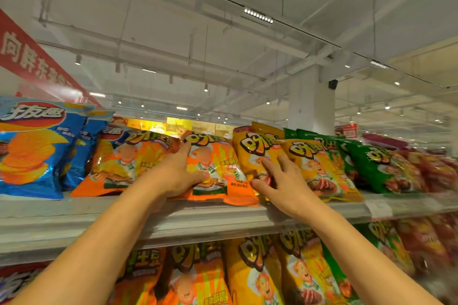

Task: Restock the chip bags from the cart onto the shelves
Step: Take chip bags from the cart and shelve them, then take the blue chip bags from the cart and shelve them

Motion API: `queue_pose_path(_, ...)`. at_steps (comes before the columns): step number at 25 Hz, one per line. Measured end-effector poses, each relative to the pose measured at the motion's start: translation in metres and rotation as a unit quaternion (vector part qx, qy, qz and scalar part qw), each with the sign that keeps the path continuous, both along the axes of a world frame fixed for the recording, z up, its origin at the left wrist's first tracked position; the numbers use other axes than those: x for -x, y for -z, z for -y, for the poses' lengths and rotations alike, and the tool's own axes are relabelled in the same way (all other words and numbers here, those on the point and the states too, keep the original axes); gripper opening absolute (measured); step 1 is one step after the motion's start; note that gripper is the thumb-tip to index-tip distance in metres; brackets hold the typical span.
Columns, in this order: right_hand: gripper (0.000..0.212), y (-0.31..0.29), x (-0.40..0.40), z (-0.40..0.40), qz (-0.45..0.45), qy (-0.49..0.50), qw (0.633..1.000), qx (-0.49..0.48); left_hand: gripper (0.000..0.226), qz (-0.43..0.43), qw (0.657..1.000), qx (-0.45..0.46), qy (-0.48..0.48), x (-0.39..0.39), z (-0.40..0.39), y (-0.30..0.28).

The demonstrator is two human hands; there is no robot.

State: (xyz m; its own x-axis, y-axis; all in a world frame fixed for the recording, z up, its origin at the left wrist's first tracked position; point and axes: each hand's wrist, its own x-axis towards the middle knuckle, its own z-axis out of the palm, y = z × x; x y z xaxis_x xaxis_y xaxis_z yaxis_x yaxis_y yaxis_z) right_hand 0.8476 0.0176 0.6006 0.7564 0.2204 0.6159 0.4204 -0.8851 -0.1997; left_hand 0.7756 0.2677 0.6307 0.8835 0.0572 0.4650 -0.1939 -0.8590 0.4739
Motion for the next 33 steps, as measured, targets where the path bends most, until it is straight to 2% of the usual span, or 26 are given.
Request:
queue_pose_path(7,0.069,0.002,0.002,0.007,0.004,-0.036,0.999,-0.004,0.09,0.003,0.997,-0.062,-0.044,0.007,-0.002,0.011)
queue_pose_path(9,0.069,0.001,0.003,0.007,0.006,-0.043,0.999,-0.01,0.089,0.058,0.99,-0.097,-0.084,0.009,0.008,0.012)
queue_pose_path(11,0.071,0.004,0.005,0.01,0.017,-0.072,0.996,-0.042,0.085,0.158,0.975,-0.12,-0.097,0.011,0.022,0.015)
queue_pose_path(13,0.071,0.01,0.008,0.02,0.052,-0.101,0.99,-0.079,0.08,0.217,0.964,-0.13,-0.078,0.014,0.046,0.019)
queue_pose_path(16,0.072,0.019,0.011,0.05,0.097,-0.113,0.983,-0.106,0.077,0.26,0.954,-0.147,-0.031,0.009,0.092,0.026)
queue_pose_path(21,0.071,0.05,0.011,0.16,0.111,-0.12,0.977,-0.14,0.066,0.319,0.931,-0.129,0.119,-0.02,0.209,0.06)
queue_pose_path(23,0.071,0.077,0.01,0.221,0.096,-0.098,0.977,-0.165,0.063,0.303,0.93,-0.123,0.165,-0.037,0.27,0.085)
queue_pose_path(27,0.068,0.145,0.009,0.336,0.037,-0.026,0.979,-0.198,0.061,0.209,0.942,-0.106,0.24,-0.065,0.381,0.152)
queue_pose_path(33,0.064,0.289,0.012,0.493,-0.112,0.119,0.947,-0.278,0.061,0.003,0.939,-0.068,0.337,-0.098,0.51,0.317)
